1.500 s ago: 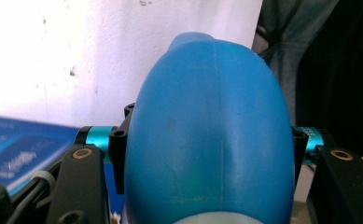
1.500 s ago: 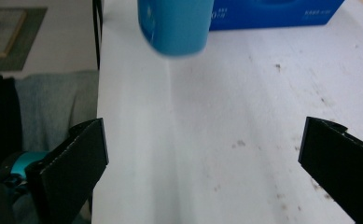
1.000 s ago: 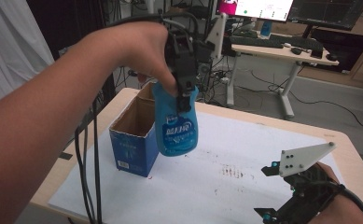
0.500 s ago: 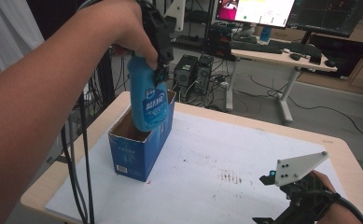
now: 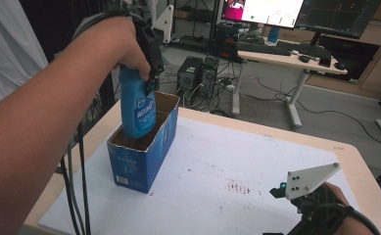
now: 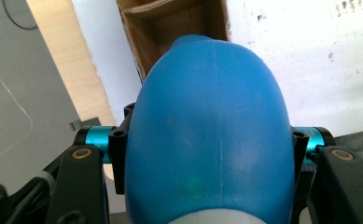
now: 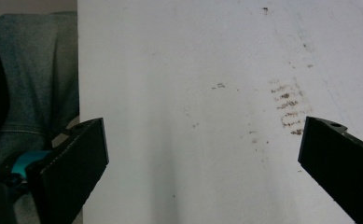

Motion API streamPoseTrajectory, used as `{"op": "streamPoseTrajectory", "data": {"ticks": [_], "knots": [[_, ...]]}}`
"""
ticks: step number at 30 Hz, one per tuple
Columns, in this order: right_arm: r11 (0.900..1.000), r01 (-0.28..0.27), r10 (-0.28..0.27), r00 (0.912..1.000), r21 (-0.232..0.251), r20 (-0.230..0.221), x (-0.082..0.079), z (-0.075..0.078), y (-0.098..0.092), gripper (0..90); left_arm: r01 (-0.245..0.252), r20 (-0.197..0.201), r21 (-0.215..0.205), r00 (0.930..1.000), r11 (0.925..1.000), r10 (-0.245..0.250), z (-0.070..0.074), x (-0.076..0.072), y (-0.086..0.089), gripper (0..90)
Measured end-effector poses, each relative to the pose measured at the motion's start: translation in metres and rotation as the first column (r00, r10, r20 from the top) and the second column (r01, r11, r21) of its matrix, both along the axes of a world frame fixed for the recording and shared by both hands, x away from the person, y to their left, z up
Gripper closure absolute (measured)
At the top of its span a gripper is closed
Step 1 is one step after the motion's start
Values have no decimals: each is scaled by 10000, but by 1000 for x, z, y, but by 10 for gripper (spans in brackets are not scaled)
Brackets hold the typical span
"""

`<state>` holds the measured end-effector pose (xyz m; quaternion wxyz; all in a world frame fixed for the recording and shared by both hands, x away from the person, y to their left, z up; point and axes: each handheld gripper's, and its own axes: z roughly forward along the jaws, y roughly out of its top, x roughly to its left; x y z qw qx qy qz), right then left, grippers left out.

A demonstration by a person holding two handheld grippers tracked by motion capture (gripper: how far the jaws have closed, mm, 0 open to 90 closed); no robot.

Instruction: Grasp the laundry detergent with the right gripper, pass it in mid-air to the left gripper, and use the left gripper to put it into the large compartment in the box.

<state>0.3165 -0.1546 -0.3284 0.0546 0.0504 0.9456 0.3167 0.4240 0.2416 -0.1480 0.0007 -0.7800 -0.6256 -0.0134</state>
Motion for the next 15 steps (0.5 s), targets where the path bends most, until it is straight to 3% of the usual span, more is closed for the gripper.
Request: {"op": "streamPoseTrajectory", "data": {"ticks": [7,11,15], "knots": [[9999,61,-63,9999,-155,-140,1,-1,0,6,14,-362,-115,9993,9999,-18,-38,9,6,397],[9998,67,-69,9999,-162,-111,2,-2,0,6,601,-509,-236,9968,9979,-612,-64,11,7,398],[9997,95,-98,9998,-219,-154,3,-2,1,6,1170,-644,-214,9909,9929,-1181,-79,13,6,398]]}}
